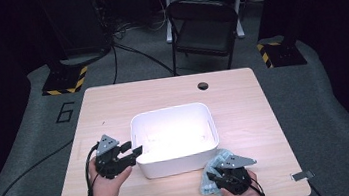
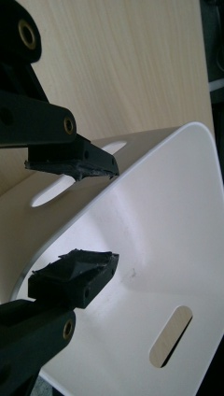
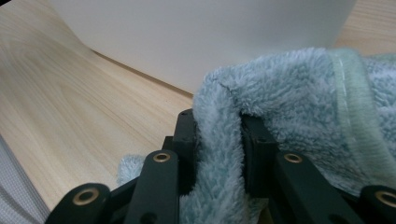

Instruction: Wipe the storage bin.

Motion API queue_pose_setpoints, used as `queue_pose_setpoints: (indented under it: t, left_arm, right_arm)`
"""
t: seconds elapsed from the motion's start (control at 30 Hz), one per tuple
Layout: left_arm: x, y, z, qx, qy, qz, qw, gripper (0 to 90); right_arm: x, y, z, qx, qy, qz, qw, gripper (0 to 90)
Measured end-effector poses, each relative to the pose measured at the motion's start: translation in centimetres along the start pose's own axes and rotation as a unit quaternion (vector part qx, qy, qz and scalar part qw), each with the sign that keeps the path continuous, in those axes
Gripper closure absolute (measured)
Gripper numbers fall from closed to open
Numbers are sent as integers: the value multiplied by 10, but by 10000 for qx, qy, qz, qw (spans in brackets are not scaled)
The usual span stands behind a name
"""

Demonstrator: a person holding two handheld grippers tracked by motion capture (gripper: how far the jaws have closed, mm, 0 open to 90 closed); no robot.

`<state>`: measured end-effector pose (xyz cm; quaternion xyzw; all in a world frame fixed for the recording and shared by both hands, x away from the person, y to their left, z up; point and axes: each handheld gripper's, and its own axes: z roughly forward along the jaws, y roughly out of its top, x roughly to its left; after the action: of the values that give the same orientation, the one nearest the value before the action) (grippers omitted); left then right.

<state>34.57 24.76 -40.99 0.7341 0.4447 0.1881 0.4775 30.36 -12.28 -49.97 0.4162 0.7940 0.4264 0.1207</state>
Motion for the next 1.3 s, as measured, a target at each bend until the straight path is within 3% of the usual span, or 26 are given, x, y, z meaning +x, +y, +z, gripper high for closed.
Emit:
queue_pose_setpoints:
  t: [0.1, 0.17, 0.27, 0.33, 0.5, 0.63, 0.7, 0.87, 1.0, 1.07, 1.1, 1.13, 1.3]
  left_arm:
    - [-2, 5, -8, -143, -33, 92, 9998, 517]
    - [-5, 8, -11, -111, -244, 282, 9992, 551]
    - [-12, 11, -11, -48, -605, 632, 9962, 564]
    - [-16, 10, -8, -9, -655, 732, 9952, 564]
    - [-20, 8, -4, 83, -920, 755, 9929, 564]
    - [-23, 9, -2, 316, -1169, 911, 9885, 519]
    - [-28, 8, -1, 364, -1157, 1042, 9871, 495]
    - [-30, 9, -1, 370, -1217, 1017, 9866, 498]
    - [-34, 6, 1, 605, -1338, 1205, 9818, 500]
    - [-37, 5, 4, 702, -1273, 1298, 9808, 503]
    - [-38, 4, 6, 782, -1367, 1297, 9790, 529]
    - [-39, 2, 7, 786, -1410, 1245, 9790, 556]
    - [-42, 2, 10, 863, -1326, 1445, 9768, 608]
  right_arm:
    - [0, 0, 0, -4, 9, 14, 10000, 699]
    - [0, 0, 0, 2, 8, 51, 10000, 698]
    - [-1, 0, -1, -16, 17, 38, 10000, 696]
    - [-2, -1, -1, -15, 24, 87, 10000, 695]
    - [-4, -1, -2, -25, 64, 172, 9998, 691]
    - [-7, -2, -2, -74, 107, 253, 9996, 687]
    - [-8, -2, -2, -79, 123, 276, 9995, 685]
    - [-7, -2, -2, -84, 107, 277, 9995, 672]
    - [-7, -2, -1, -109, 102, 277, 9995, 669]
    - [-7, -2, -1, -109, 107, 275, 9995, 668]
    - [-7, -2, -1, -111, 106, 271, 9995, 667]
    - [-7, -2, -1, -111, 105, 271, 9995, 667]
    - [-7, -3, -1, -132, 87, 305, 9994, 665]
